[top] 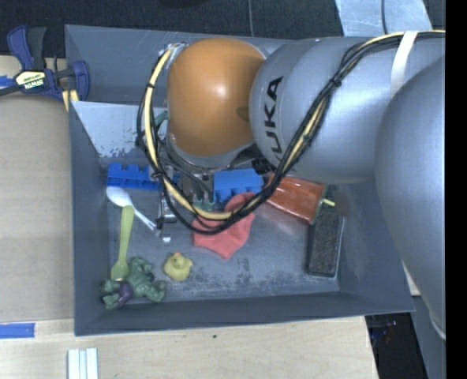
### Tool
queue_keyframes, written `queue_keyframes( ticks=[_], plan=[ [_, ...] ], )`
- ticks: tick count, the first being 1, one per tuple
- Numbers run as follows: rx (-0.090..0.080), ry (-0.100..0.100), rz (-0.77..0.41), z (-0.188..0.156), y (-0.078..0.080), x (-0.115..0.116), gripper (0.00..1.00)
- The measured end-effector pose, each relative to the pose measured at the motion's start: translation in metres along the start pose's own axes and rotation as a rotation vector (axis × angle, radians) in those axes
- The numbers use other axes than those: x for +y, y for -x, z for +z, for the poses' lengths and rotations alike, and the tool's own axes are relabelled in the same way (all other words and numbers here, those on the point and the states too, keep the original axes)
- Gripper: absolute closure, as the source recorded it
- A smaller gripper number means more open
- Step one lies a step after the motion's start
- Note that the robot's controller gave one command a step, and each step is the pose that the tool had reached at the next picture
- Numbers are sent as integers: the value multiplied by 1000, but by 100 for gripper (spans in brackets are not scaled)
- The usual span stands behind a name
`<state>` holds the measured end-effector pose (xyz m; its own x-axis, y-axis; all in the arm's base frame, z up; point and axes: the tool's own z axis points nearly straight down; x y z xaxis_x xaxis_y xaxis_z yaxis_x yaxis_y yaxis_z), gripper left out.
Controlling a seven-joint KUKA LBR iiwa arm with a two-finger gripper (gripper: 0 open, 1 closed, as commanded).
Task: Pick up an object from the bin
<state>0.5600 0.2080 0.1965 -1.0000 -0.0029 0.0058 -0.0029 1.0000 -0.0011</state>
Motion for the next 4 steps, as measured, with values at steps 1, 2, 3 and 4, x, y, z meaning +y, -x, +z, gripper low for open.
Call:
queue_keyframes(
  ticks=[1, 2, 3, 4],
  plan=[
    [-8, 2, 3, -5, 2, -1, 0],
    [-5, 2, 141, -37, 16, -13, 0],
    [-15, 5, 185, 0, 46, -31, 0],
    [-12, 6, 262, 14, 50, -35, 0]
  ],
)
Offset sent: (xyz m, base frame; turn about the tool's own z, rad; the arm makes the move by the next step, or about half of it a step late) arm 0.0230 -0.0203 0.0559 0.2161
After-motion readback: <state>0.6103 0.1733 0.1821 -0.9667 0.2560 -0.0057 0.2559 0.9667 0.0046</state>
